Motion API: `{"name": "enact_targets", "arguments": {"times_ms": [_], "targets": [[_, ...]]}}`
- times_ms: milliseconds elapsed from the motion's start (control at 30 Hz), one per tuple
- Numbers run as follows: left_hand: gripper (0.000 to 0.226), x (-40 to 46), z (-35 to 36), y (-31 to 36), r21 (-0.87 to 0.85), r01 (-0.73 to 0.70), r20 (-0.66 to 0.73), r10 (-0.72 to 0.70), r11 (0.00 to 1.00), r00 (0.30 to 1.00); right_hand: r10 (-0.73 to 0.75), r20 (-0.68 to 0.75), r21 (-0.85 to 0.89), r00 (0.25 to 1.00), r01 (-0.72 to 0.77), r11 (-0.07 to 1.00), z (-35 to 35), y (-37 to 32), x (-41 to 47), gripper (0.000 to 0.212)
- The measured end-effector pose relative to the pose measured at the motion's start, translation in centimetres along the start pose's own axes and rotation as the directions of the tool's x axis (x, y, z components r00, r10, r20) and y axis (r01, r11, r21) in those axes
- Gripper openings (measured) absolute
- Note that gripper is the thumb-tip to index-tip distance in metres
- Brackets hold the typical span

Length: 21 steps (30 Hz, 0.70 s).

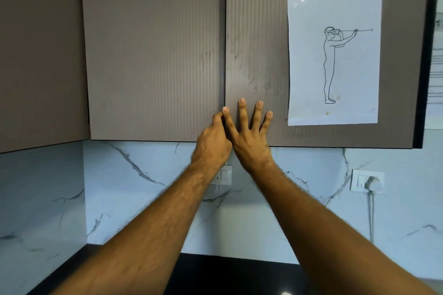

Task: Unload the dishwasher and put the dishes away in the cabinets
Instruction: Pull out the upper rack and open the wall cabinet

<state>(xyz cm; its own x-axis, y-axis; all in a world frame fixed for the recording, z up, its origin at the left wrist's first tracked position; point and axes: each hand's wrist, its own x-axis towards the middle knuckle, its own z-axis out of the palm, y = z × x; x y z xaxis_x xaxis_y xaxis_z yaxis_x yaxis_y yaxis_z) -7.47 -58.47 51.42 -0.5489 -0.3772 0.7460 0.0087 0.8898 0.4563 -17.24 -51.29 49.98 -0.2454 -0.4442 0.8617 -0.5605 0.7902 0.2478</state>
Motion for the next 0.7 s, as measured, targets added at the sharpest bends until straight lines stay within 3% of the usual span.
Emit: {"name": "enact_targets", "arguments": {"times_ms": [267,567,700], "targets": [[0.047,-2.8,-0.7,0.8,-0.238,0.014,0.005,-0.013,0.971,1.0,-0.009,-0.145,0.143,0.989,0.03,0.989,-2.2,-0.3,-1.8,0.097],[0.032,-6.7,-2.9,5.2,-0.491,0.024,-0.217,-0.149,0.871,0.965,-0.066,-0.166,0.194,0.984,0.099,0.976,-7.9,0.8,-5.5,0.093],[0.029,-8.1,-5.7,8.5,-0.536,-0.05,-0.343,-0.164,0.843,0.925,-0.058,-0.2,0.212,0.978,0.101,0.972,-10.5,1.4,-7.3,0.117]]}}
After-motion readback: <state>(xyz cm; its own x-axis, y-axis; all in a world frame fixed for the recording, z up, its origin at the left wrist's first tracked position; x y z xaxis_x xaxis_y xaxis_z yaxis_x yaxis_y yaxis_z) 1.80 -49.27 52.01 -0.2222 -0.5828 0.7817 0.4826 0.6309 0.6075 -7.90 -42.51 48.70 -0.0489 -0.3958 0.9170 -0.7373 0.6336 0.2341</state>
